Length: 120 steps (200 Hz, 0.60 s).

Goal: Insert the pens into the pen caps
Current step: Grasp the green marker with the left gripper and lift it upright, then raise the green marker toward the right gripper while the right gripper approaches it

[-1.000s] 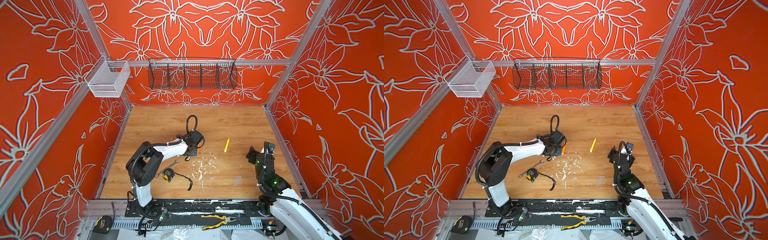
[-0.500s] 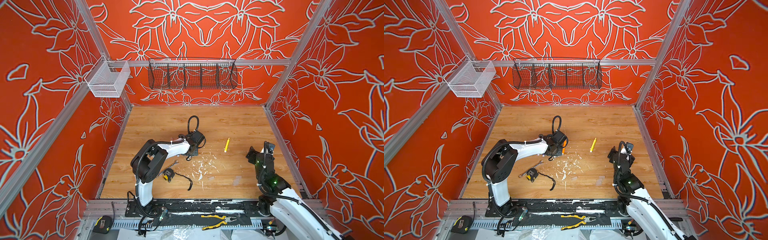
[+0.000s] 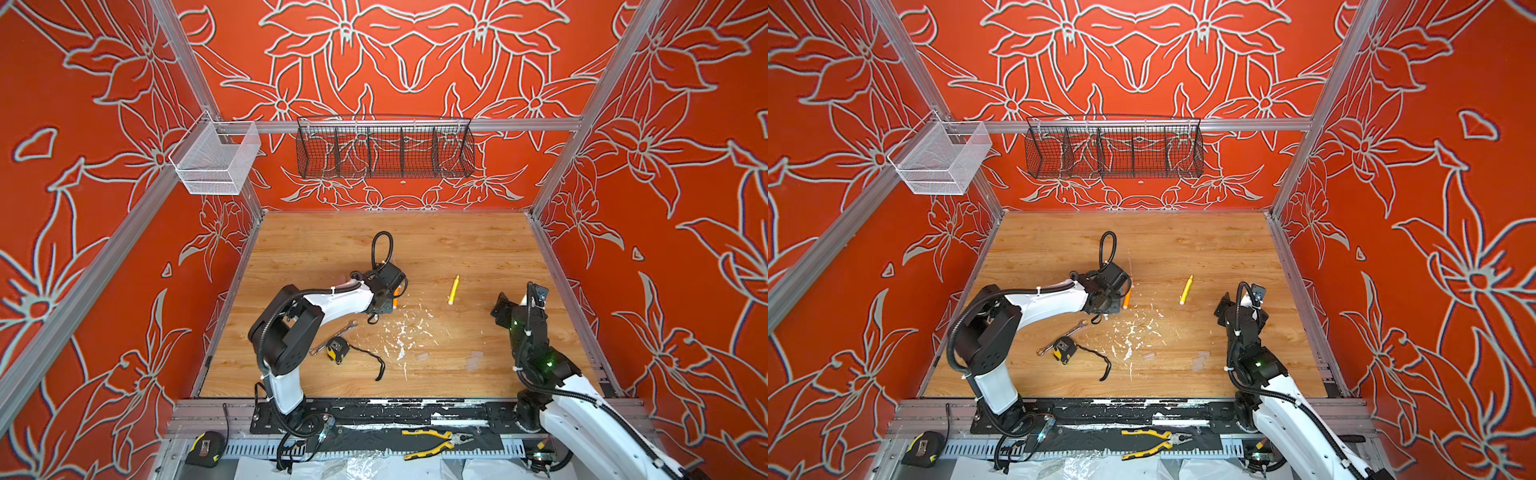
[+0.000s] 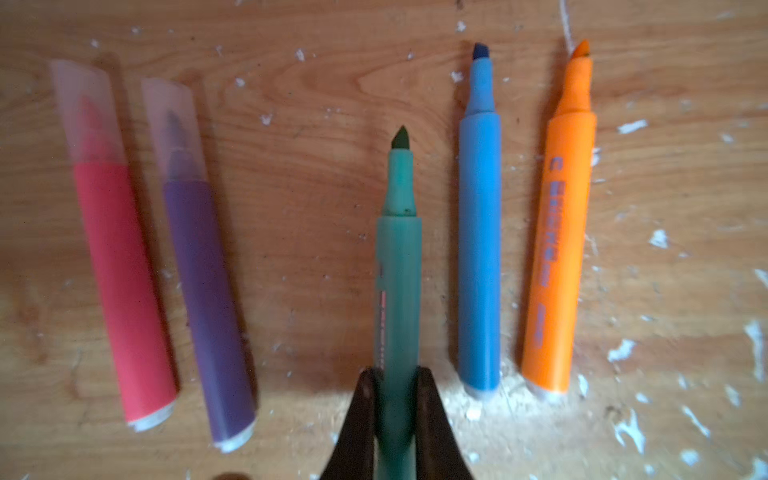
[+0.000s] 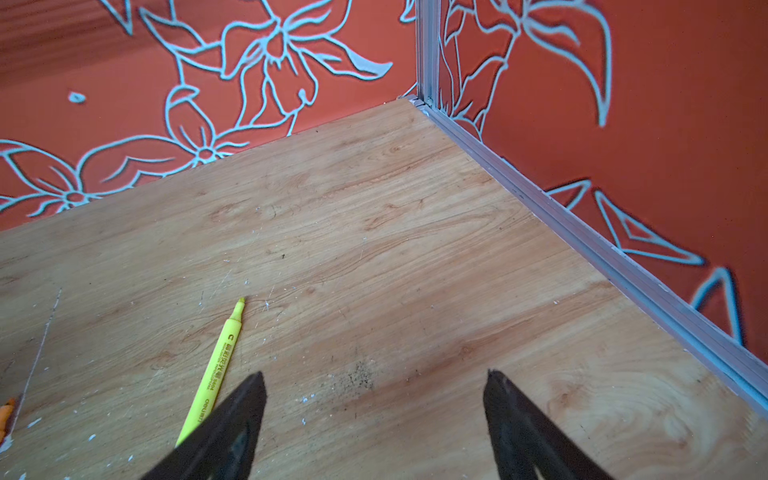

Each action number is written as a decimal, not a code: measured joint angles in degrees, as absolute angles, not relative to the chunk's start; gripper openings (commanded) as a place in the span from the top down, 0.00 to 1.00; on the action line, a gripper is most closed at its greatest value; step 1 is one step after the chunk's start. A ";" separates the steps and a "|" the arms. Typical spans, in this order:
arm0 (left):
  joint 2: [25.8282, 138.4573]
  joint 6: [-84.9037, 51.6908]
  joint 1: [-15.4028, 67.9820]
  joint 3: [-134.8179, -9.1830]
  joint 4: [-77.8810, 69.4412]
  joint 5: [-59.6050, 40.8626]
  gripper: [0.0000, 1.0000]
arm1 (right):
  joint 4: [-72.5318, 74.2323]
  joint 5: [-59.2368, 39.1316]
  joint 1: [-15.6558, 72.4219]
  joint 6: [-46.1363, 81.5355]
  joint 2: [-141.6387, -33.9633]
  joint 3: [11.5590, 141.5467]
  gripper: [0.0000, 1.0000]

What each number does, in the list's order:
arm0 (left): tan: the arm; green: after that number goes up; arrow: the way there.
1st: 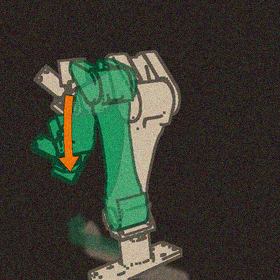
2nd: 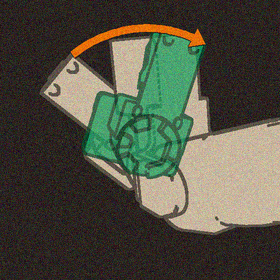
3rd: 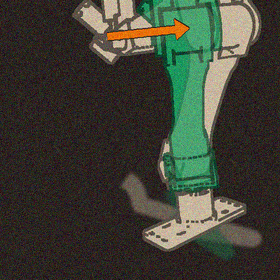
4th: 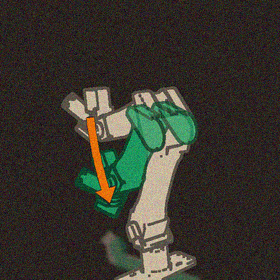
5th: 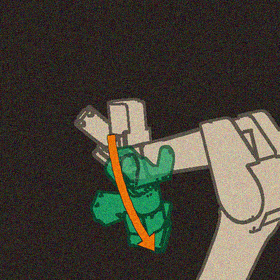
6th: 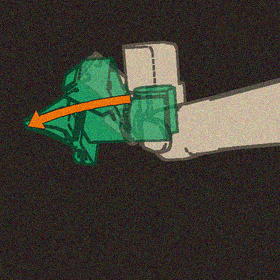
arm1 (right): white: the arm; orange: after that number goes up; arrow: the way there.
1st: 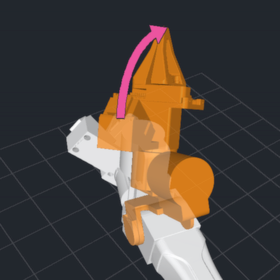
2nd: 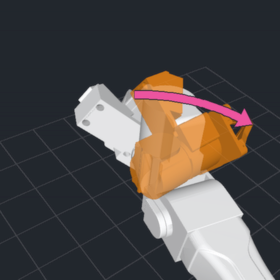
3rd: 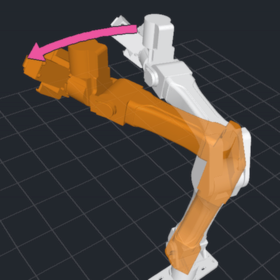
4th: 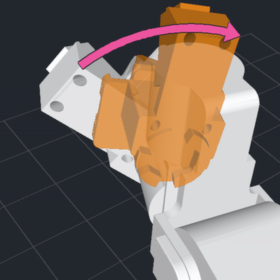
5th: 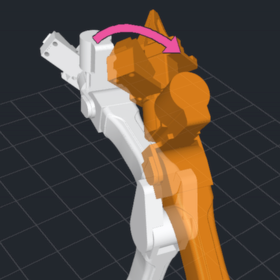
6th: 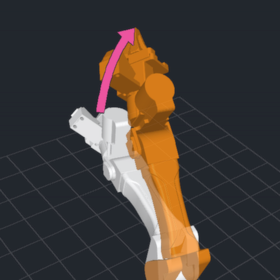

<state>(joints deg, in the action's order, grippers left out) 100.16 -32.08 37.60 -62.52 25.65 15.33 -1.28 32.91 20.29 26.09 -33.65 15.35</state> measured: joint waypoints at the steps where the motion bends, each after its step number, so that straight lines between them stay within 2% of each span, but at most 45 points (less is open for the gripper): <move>1: 99.61 -32.01 37.60 -62.26 25.56 15.29 0.99 | -1.26 32.88 20.29 26.11 -33.63 15.35 0.10; 8: 97.01 -31.66 37.60 -61.04 25.34 14.90 0.98 | -1.28 32.49 20.29 26.61 -33.45 15.38 0.09; 24: 90.43 -30.59 37.60 -58.83 24.80 13.74 0.99 | -4.49 30.26 20.29 28.95 -33.26 16.67 0.18; 44: 83.18 -29.58 37.67 -57.39 23.81 11.55 1.00 | -5.69 19.62 20.21 33.74 -33.85 19.42 0.22; 79: 75.44 -27.77 40.64 -55.79 22.04 8.95 1.00 | -3.49 4.03 23.20 42.02 -35.35 20.56 0.21; 120: 69.78 -24.67 47.46 -52.29 19.05 7.66 1.00 | 2.59 -3.14 33.21 49.01 -35.05 20.51 0.19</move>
